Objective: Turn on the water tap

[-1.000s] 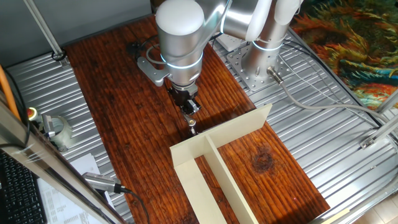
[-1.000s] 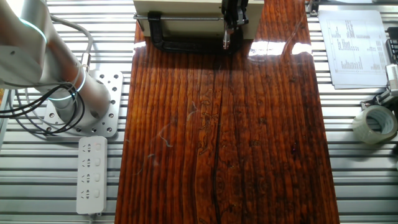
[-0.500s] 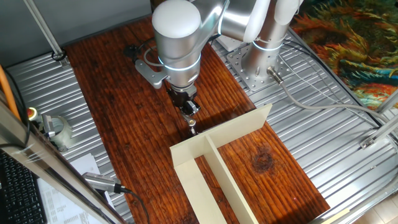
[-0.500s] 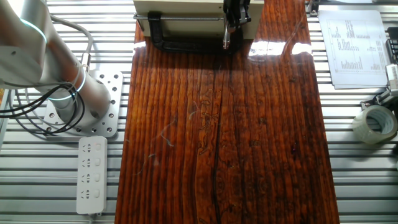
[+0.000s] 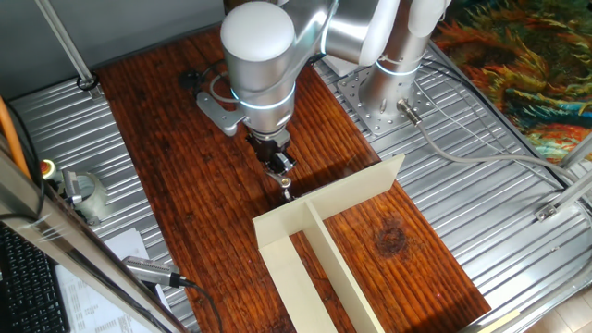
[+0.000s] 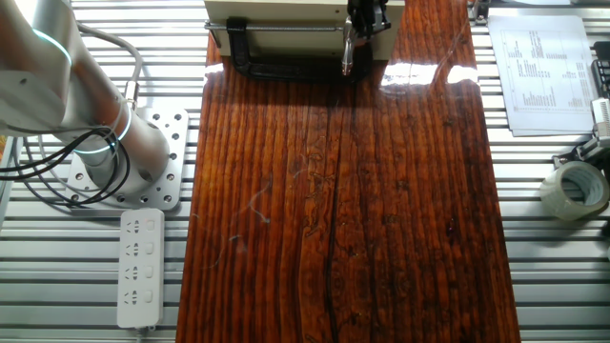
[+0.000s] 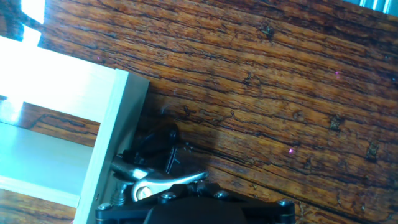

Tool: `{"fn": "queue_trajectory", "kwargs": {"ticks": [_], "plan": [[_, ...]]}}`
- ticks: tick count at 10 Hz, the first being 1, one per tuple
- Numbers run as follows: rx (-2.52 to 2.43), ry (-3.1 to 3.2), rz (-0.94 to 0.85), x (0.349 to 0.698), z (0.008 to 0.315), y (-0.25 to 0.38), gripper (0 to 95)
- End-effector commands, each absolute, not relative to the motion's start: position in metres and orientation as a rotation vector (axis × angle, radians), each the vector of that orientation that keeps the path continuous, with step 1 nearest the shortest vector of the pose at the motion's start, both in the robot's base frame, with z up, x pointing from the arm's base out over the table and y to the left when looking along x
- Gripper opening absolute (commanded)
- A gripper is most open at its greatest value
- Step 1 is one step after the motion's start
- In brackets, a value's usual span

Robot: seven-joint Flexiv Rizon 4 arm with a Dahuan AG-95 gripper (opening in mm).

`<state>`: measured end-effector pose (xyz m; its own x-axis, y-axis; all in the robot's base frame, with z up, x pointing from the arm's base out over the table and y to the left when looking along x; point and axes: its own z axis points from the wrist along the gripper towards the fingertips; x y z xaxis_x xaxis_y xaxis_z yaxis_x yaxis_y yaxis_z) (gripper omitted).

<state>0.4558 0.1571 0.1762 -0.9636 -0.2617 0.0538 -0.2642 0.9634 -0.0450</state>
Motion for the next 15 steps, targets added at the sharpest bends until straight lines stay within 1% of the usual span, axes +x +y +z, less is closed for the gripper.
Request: {"fn": "queue_trajectory", "kwargs": {"ticks": [1, 6, 9, 10, 15], "plan": [[0.416, -3.065, 0.08, 0.459, 0.177, 0.158, 0.0], [0.501, -3.047, 0.083, 0.465, 0.177, 0.162, 0.0], [0.683, -3.01, 0.133, 0.465, 0.176, 0.165, 0.0], [0.783, -2.98, 0.176, 0.465, 0.175, 0.165, 0.0], [0.948, -2.942, 0.197, 0.466, 0.172, 0.17, 0.0]]}}
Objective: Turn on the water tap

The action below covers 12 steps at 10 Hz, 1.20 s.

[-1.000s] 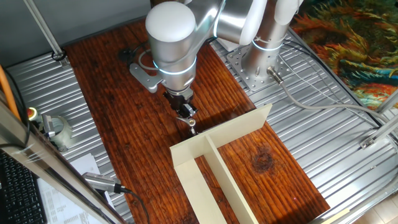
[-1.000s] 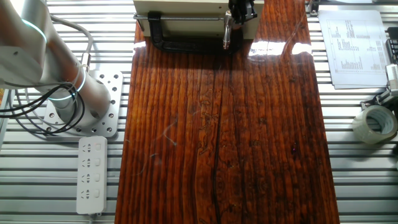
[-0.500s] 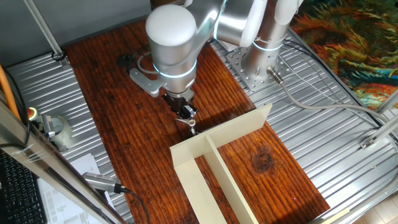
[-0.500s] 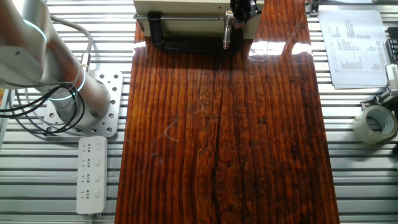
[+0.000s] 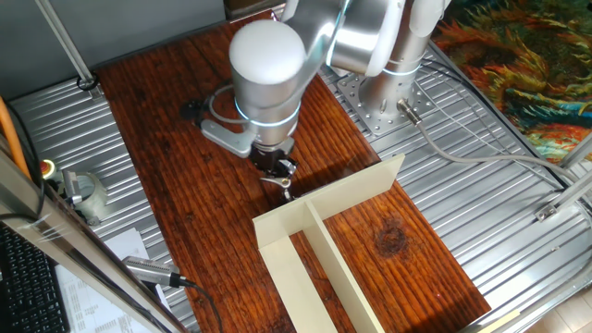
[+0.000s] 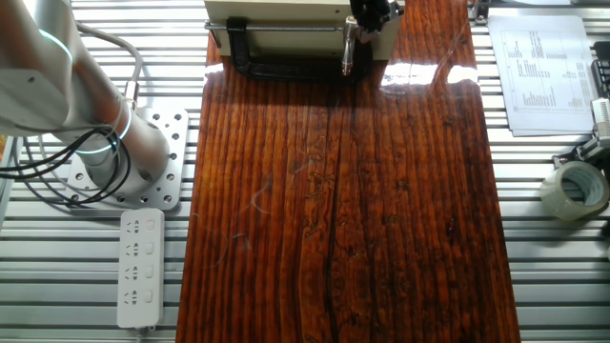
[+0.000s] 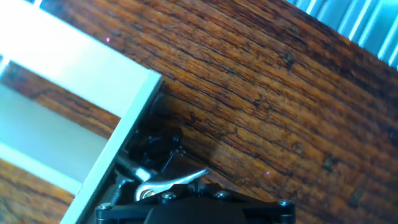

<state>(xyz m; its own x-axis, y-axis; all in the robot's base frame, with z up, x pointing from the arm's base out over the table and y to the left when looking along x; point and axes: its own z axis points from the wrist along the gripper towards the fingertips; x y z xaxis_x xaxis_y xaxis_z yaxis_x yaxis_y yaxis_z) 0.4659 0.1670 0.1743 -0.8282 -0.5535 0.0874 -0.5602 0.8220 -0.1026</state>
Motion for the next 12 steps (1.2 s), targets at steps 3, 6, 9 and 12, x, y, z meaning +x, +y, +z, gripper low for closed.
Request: {"fn": "queue_trajectory", "kwargs": {"ticks": [3, 6, 9, 12], "plan": [[1.033, -2.908, 0.222, 0.4661, 0.172, 0.1702, 0.0], [1.115, -2.879, 0.232, 0.4662, 0.1718, 0.1704, 0.0], [1.265, -2.805, 0.223, 0.4662, 0.1718, 0.1704, 0.0], [1.453, -2.703, 0.216, 0.4662, 0.1718, 0.1704, 0.0]]}}
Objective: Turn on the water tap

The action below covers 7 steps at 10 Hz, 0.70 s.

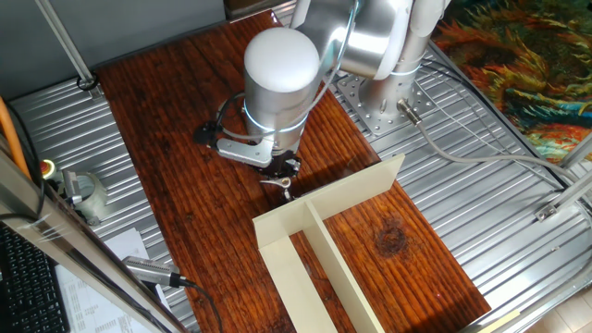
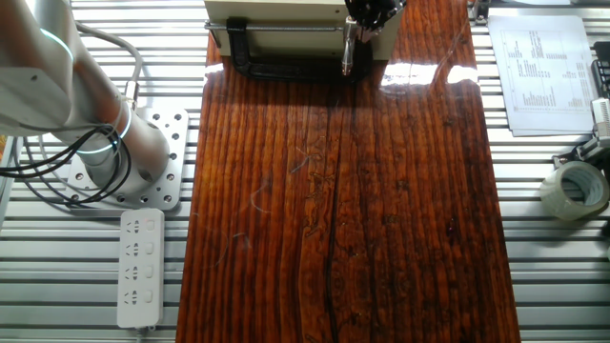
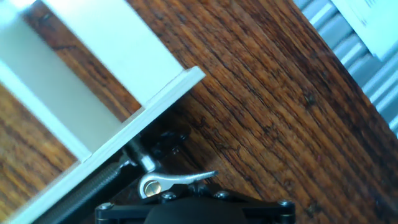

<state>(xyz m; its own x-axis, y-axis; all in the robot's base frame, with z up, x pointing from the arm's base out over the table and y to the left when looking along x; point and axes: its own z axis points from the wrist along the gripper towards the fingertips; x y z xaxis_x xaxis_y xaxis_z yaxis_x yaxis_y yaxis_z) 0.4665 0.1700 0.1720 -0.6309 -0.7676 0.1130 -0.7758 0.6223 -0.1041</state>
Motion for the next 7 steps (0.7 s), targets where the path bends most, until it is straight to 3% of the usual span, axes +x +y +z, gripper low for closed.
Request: {"fn": "queue_trajectory", "kwargs": {"ticks": [1, 7], "plan": [[1.499, -2.676, 0.215, 0.4662, 0.1718, 0.1704, 0.0], [1.656, -2.61, 0.221, 0.4673, 0.1713, 0.1692, 0.0]]}}
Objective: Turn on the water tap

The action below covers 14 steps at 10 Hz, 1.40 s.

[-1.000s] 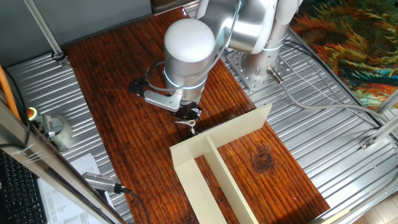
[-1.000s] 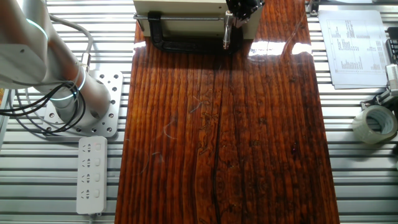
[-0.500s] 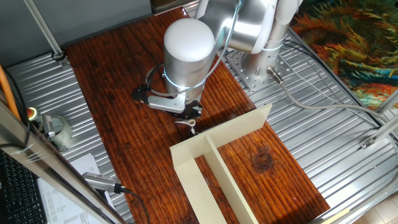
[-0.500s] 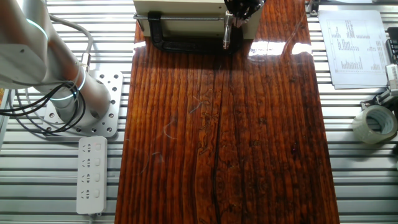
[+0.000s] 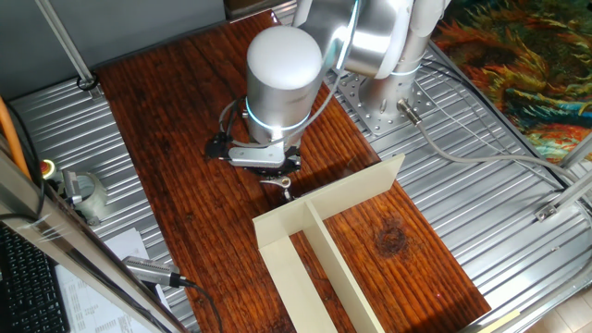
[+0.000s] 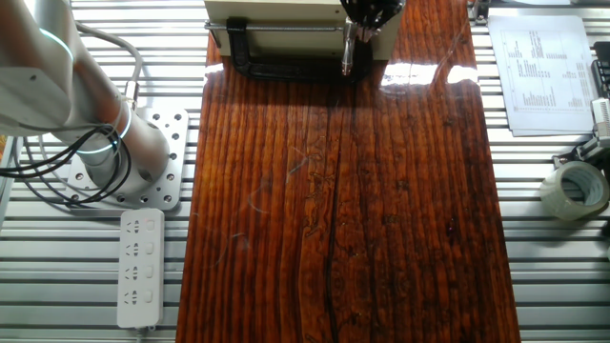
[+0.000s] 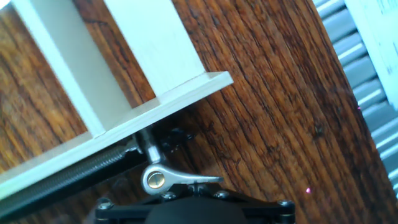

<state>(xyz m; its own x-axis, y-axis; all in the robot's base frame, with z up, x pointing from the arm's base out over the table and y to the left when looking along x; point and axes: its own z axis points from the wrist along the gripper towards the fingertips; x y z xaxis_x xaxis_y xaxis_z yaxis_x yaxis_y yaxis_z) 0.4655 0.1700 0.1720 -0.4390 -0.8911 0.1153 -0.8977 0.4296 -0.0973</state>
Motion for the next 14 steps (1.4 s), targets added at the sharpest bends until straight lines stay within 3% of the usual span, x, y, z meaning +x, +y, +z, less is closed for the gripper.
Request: {"fn": "queue_trajectory", "kwargs": {"ticks": [1, 14], "plan": [[1.652, -2.616, 0.216, 0.47, 0.17, 0.168, 0.0], [1.646, -2.616, 0.209, 0.487, 0.169, 0.176, 0.0]]}}
